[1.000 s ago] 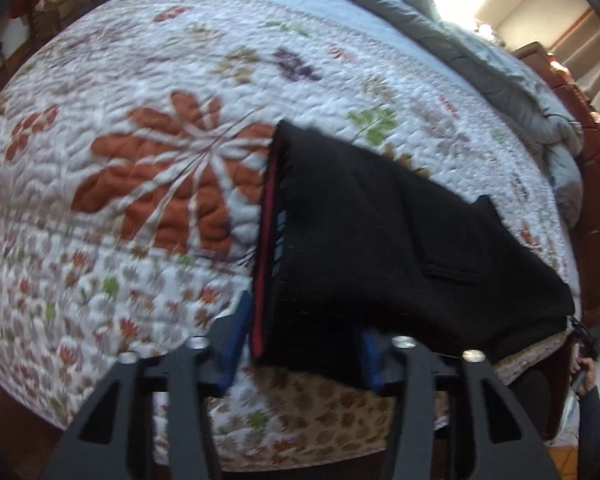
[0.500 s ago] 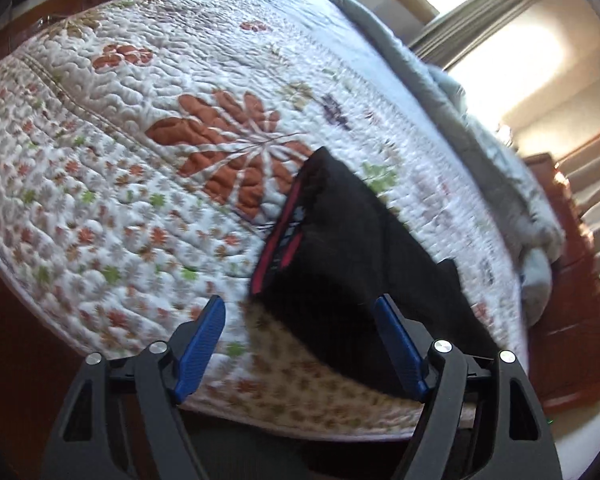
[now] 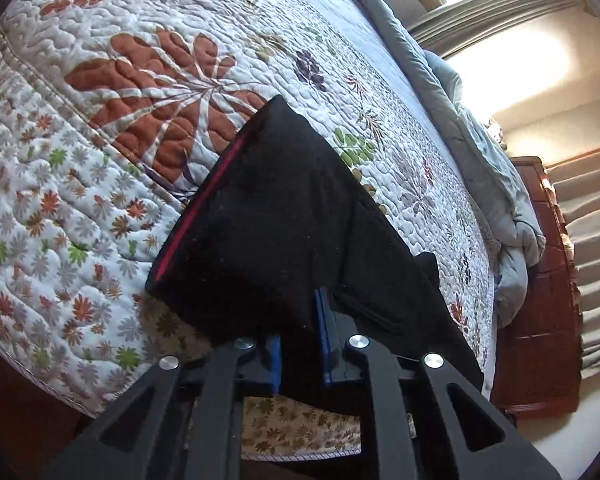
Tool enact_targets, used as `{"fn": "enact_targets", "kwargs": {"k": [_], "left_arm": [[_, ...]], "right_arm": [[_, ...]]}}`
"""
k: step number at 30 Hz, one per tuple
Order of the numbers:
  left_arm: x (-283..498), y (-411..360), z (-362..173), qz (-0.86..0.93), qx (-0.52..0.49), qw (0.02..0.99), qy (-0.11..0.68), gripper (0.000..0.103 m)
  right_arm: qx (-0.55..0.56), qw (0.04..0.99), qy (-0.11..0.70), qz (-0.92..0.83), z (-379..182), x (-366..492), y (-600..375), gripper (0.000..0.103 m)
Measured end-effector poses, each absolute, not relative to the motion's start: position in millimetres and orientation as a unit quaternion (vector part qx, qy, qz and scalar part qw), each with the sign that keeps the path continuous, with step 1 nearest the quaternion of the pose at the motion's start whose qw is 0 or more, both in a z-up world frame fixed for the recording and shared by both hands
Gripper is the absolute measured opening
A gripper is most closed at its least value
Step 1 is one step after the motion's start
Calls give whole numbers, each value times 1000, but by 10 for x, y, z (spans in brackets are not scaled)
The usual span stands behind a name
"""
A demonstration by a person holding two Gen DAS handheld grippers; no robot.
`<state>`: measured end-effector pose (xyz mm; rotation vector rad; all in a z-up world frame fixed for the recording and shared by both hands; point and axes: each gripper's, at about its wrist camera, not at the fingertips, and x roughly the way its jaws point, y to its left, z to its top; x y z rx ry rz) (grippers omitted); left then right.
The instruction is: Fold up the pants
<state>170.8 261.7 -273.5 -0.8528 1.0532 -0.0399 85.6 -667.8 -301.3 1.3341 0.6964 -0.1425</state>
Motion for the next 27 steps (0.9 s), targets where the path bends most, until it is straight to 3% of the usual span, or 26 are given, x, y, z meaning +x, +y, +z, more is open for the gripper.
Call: {"fn": "enact_targets", "kwargs": {"k": [9,10,12,13,16,20,27], "left_arm": [[1802,2559,-2785,-11,-387,774,501,13],[1808,2558,-2794,-9,-386,773,504,13],[1829,2551,-2811,-1,-386,768,511,13],[1842,2547,-2797,2,-387,767,513,13],[1855,2582,-2660,-3,-401,765,504,6],[1840,2691,-2492,-17,-444,750,489,5],[1681,2745,-2945,2,-444,720,533,5]], "right_arm": [[607,710,350,-73,-3348,1218,-6785,68],[604,708,357,-75,-3400,1280,-6788,61],[598,706,371,-74,-3457,1374,-6772,30],[585,712,379,-84,-3425,1400,-6755,4],[555,743,364,-80,-3148,1393,-6711,5],[516,772,363,-73,-2815,1251,-6686,5],[516,750,403,-97,-3251,1003,-6813,5]]}}
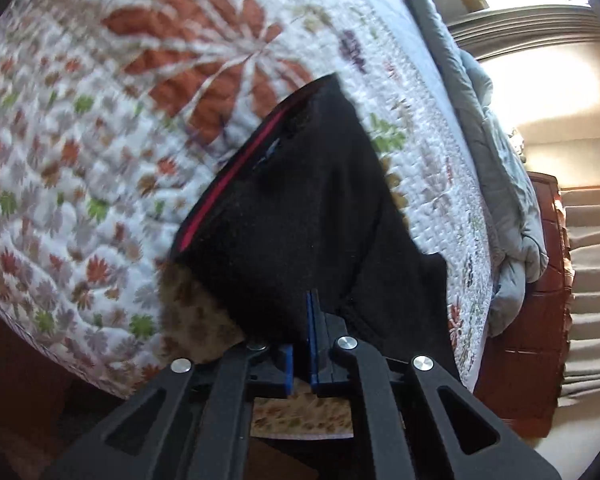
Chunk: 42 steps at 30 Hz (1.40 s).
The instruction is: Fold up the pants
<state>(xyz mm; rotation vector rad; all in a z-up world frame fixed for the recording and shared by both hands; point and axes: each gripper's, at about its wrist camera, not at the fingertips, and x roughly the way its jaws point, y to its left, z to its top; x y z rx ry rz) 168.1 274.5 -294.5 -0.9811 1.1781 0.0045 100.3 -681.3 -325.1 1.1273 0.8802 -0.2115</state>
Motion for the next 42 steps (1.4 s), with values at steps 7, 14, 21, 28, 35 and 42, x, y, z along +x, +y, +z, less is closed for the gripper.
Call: {"fn": "enact_targets", "kwargs": {"k": [7,14,21,28,35,42], "left_arm": [[1667,2674,-2970,-7,-411,742,530,7],[1526,2635,-2880,1,-368,760,535,28],[1314,2384,-2058,43,-239,851,465,44],[1874,1978,-2215,-65,-244,843,475,60],[1985,2417,-3093,-13,-326,765,555,33],[1875,2459,-3106,-49,-292,799,523,25]], "right_arm": [[496,754,419,-99,-3338,1138,-6806,9],[490,769,390,-127,-3234,935,-6640,56],[459,803,377,-48,-2760,886,-5851,42],[414,793,434,106,-2769,1651,-4555,43],[455,770,438,91,-3101,1638,-4669,43],[538,755,376,4,-3317,1081,-5803,43]]}}
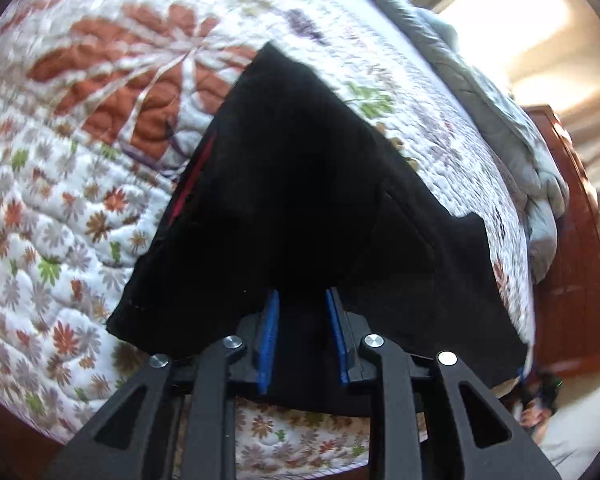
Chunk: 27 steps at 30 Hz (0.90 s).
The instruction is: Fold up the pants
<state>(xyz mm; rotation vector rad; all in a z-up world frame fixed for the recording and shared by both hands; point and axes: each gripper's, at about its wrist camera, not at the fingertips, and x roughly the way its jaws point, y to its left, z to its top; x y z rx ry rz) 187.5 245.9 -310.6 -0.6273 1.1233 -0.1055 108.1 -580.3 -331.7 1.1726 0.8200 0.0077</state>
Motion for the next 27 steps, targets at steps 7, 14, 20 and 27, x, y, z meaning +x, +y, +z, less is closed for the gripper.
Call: {"fn": "enact_targets", "kwargs": {"k": [7,14,20,27], "left_arm": [[1819,2307,-2998,-50,-258,824,502,36],[1867,2093,-2943,-55,-203,836,507,55],[1878,2109,-2980,-62,-234,832,499,56],[1856,2109,-2993,-64,-231,832,500,60]], "right_arm": [[511,760,400,47,-3380,1545,-5734,43],[509,750,419,47,-3624,2004,-6008,20],[553,773,307,-43,-3274,1120,-6901,43],[609,741,269,-88,-3567,460,-7082,59]]}}
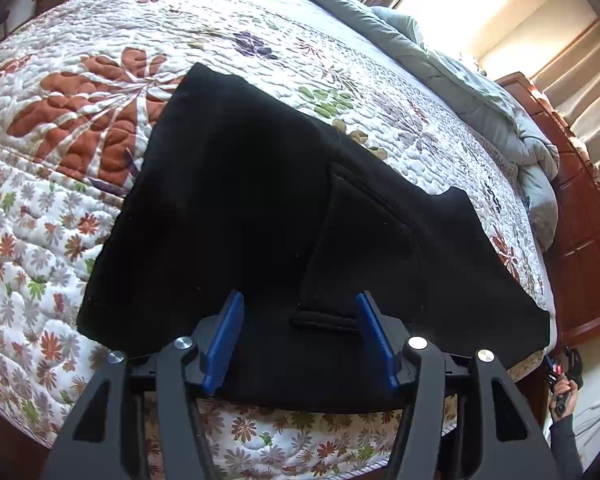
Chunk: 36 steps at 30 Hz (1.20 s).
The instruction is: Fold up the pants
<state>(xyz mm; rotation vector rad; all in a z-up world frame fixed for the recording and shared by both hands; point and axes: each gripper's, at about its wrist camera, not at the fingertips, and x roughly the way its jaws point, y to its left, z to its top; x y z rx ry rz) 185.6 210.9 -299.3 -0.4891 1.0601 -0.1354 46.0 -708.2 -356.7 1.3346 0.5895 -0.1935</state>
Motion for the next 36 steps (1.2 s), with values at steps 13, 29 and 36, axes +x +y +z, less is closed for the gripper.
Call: {"fn": "enact_targets", "kwargs": {"k": [13,29,36], "left_arm": [[1892,2032,-2998,-59,-223,833,502,65],[1910,2024,-2999,-57,-215,834,505,66],[1909,2021,-2999,-56,-214,834,505,66]], "right_arm": [[614,737,281,-25,-3603,705,-6770,62],[602,743,291,-24,-3662,1028,-6688,48],[562,766,308,-45,-3390,1168,-6605,10]]}}
